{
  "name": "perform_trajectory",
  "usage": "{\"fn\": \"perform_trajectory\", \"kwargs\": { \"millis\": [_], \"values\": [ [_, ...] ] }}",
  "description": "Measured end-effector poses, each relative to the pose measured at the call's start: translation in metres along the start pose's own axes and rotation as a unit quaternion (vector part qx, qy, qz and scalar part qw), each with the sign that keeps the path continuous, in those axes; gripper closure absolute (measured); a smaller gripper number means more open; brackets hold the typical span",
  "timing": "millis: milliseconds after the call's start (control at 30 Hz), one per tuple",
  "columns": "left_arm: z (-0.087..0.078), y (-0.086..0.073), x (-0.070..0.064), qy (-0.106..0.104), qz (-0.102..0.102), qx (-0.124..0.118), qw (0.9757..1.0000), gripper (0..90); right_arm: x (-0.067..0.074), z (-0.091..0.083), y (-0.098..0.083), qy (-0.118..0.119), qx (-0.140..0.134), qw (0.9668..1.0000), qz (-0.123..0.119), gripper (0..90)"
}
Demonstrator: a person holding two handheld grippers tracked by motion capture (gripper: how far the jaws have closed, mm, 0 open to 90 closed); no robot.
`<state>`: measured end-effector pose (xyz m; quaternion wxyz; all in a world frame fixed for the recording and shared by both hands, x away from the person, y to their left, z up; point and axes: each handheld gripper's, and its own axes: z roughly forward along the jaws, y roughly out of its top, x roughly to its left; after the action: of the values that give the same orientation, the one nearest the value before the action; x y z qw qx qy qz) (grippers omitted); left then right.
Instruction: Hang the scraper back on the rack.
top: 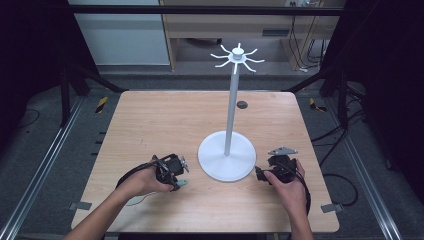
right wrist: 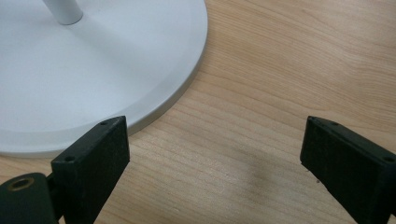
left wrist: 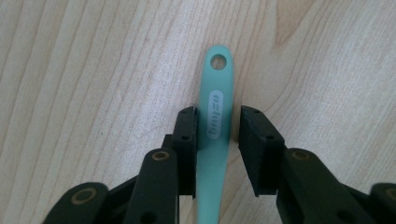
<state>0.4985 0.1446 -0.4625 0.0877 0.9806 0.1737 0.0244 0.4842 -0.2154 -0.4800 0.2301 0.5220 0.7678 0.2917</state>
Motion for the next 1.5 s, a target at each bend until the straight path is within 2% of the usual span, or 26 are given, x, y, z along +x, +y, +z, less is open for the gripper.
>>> {"fn": "perform_trajectory", "kwargs": {
  "millis": [333, 467, 533, 600, 633, 700, 733, 767, 800, 833, 867, 933, 1000, 1033, 1067, 1367, 1400, 1433, 1467, 1500],
  "values": [
    [0.001, 0.002, 0.002, 0.001, -0.002, 0.002, 1.0, 72.5, 0.0, 0.0, 0.0, -0.001, 0.0, 1.0, 0.0, 8.6],
    [0.0, 0.001, 0.0, 0.008, 0.001, 0.0, 1.0, 73.0, 0.0, 0.0, 0.0, 0.0, -0.001, 1.0, 0.0, 8.7],
    [-0.002, -0.001, -0.001, 0.018, -0.003, -0.009, 0.9998, 73.2, 0.0, 0.0, 0.0, -0.001, -0.001, 1.0, 0.0, 8.7],
    [-0.005, -0.002, -0.001, 0.018, -0.006, -0.017, 0.9997, 73.3, 0.0, 0.0, 0.0, -0.001, -0.001, 1.0, 0.0, 8.8],
    [-0.014, -0.005, -0.001, 0.021, -0.012, -0.042, 0.9988, 73.4, 0.0, 0.0, 0.0, -0.002, -0.001, 1.0, 0.0, 8.8],
    [-0.017, -0.007, -0.001, 0.023, -0.014, -0.05, 0.9984, 73.4, 0.0, 0.0, 0.0, -0.002, 0.0, 1.0, 0.0, 8.8],
    [-0.028, -0.011, -0.003, 0.024, -0.022, -0.074, 0.9967, 73.4, 0.0, 0.0, 0.0, -0.002, 0.0, 1.0, 0.0, 8.8],
    [-0.034, -0.013, -0.003, 0.028, -0.022, -0.084, 0.9958, 73.5, 0.0, 0.0, 0.0, -0.002, 0.001, 1.0, 0.0, 8.8],
    [-0.034, -0.013, -0.003, 0.028, -0.022, -0.084, 0.9958, 73.5, 0.0, 0.0, 0.0, -0.002, 0.001, 1.0, 0.0, 8.8],
    [-0.044, -0.018, -0.004, 0.033, -0.027, -0.106, 0.9935, 73.5, 0.0, 0.0, 0.0, -0.002, 0.001, 1.0, 0.001, 8.9],
    [-0.044, -0.018, -0.004, 0.033, -0.027, -0.106, 0.9935, 73.5, 0.0, 0.0, 0.0, -0.003, 0.001, 1.0, -0.001, 8.9],
    [-0.054, -0.024, -0.005, 0.038, -0.031, -0.125, 0.9909, 73.5, 0.0, 0.001, 0.0, -0.003, 0.001, 1.0, -0.003, 8.9],
    [-0.064, -0.029, -0.006, 0.042, -0.036, -0.144, 0.988, 73.6, 0.0, 0.001, 0.0, -0.002, 0.001, 1.0, -0.002, 8.9],
    [-0.073, -0.034, -0.006, 0.048, -0.042, -0.159, 0.9852, 73.6, 0.0, 0.001, 0.0, -0.003, 0.001, 1.0, -0.001, 8.8],
    [-0.073, -0.034, -0.006, 0.048, -0.042, -0.159, 0.9852, 73.6, 0.0, 0.001, 0.0, -0.002, 0.002, 1.0, -0.001, 8.9],
    [-0.107, -0.048, -0.011, 0.067, -0.056, -0.214, 0.9729, 73.6, 0.0, 0.001, 0.0, -0.003, 0.003, 1.0, -0.001, 8.9],
    [-0.113, -0.05, -0.012, 0.074, -0.057, -0.222, 0.9705, 73.6, 0.0, 0.001, 0.0, -0.003, 0.003, 1.0, 0.0, 8.8],
    [-0.113, -0.05, -0.012, 0.074, -0.057, -0.222, 0.9705, 73.6, 0.0, 0.001, 0.0, -0.003, 0.003, 1.0, 0.0, 8.8],
    [-0.12, -0.052, -0.012, 0.079, -0.061, -0.232, 0.9676, 73.6, 0.0, 0.001, 0.0, -0.003, 0.003, 1.0, 0.001, 8.8],
    [-0.12, -0.052, -0.012, 0.079, -0.061, -0.232, 0.9676, 73.7, 0.0, 0.001, 0.0, -0.003, 0.004, 1.0, 0.001, 8.8]
  ]
}}
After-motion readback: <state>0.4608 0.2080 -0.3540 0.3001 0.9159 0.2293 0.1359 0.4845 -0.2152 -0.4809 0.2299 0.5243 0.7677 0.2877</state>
